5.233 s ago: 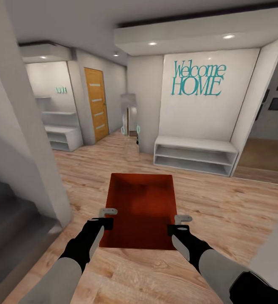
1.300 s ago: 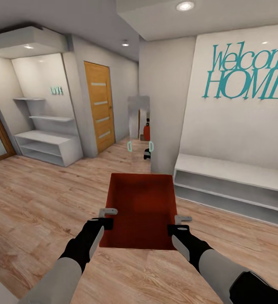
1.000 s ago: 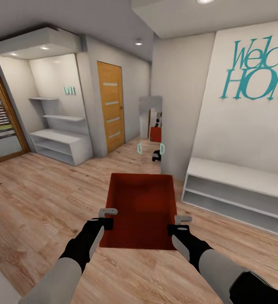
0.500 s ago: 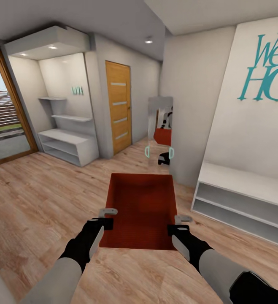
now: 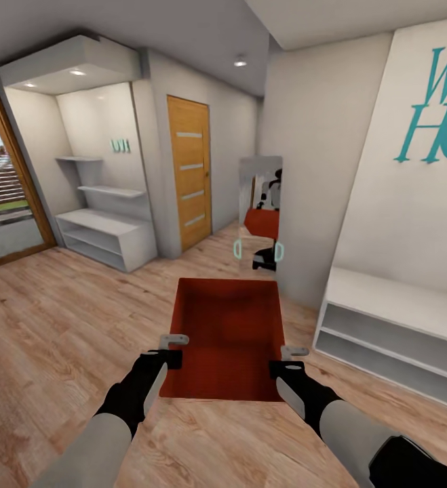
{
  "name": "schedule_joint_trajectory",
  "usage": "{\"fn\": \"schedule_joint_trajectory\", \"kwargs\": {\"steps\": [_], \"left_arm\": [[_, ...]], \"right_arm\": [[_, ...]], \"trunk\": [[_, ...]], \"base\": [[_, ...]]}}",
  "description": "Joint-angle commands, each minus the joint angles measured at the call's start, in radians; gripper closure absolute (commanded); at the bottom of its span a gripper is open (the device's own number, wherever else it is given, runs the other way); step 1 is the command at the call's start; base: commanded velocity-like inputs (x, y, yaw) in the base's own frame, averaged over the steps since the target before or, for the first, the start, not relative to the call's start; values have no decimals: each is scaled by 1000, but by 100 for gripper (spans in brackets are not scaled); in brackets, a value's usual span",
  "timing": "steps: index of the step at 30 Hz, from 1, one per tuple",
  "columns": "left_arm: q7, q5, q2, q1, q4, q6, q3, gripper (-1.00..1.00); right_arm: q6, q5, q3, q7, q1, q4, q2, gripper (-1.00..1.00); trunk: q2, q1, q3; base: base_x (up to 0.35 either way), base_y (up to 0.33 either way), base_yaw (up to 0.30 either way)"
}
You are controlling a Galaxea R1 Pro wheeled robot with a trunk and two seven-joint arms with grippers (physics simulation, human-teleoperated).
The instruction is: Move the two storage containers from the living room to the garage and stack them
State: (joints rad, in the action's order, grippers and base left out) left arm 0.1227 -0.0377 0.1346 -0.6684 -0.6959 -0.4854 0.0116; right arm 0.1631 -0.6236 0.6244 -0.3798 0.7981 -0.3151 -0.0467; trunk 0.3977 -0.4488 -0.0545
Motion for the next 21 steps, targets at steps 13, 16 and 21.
{"fn": "schedule_joint_trajectory", "kwargs": {"steps": [13, 16, 21], "left_arm": [[18, -34, 0, -1, -1, -10, -19, 100], [18, -34, 0, -1, -1, -10, -19, 100], [19, -34, 0, -1, -1, -10, -19, 100]], "right_arm": [[7, 39, -20, -10, 1, -4, 0, 100], [7, 39, -20, -10, 1, -4, 0, 100], [7, 39, -20, -10, 1, -4, 0, 100]], "trunk": [[2, -1, -2], [2, -1, -2], [2, -1, -2]], "base": [[322, 0, 0], [322, 0, 21], [322, 0, 192]]}}
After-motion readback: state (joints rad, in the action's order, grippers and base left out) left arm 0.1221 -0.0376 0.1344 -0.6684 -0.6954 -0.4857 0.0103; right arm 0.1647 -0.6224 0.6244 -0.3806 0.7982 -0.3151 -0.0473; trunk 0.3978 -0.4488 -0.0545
